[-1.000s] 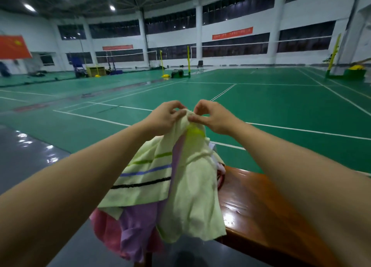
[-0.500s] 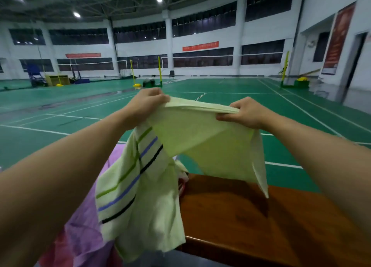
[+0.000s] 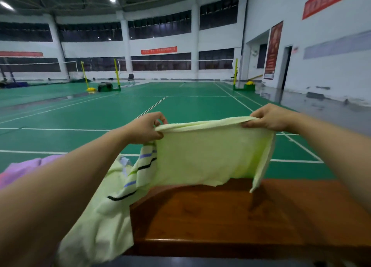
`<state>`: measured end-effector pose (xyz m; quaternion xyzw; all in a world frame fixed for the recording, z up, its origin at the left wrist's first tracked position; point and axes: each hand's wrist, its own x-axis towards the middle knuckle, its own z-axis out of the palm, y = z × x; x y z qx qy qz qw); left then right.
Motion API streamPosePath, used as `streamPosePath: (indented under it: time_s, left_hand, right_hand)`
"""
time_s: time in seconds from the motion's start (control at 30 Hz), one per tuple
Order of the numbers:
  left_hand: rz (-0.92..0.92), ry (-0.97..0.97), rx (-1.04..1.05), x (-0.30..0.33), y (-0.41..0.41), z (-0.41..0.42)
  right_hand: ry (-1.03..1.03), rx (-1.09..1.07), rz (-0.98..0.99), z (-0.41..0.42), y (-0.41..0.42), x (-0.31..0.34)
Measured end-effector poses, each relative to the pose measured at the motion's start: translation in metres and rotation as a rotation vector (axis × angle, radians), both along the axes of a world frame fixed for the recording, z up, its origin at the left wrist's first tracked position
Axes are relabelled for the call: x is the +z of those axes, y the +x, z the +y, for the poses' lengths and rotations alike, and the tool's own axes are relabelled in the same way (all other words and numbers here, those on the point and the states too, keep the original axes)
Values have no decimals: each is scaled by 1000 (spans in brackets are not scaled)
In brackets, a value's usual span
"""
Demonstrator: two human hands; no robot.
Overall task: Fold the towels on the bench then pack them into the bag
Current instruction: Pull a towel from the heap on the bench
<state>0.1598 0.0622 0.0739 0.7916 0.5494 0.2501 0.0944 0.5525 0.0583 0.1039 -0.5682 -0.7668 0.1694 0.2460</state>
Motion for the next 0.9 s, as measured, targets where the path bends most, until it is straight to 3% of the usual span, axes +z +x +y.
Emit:
streamPosePath:
  time_s: [0.33,0.47,0.53,0.73,0.9]
  left_hand:
    - [-297,-246,-85,0,11,-4]
    - [-264,-359,-129,4,10,-8]
    - [-265,-380,-137,4,7,-10]
    - [-569,-446,-163,3,7,-17]
    - [-473,-235,-78,8,6,-21]
  right_hand:
    - [-36,-143,67,-22,68,-7]
    - [-247,-77,415,-33,71,-11]
    - [-270,-70,454,-35,71,-14]
    - [5,-159,318,-28,66,-25]
    - [144,-251,16,-34,60,-16]
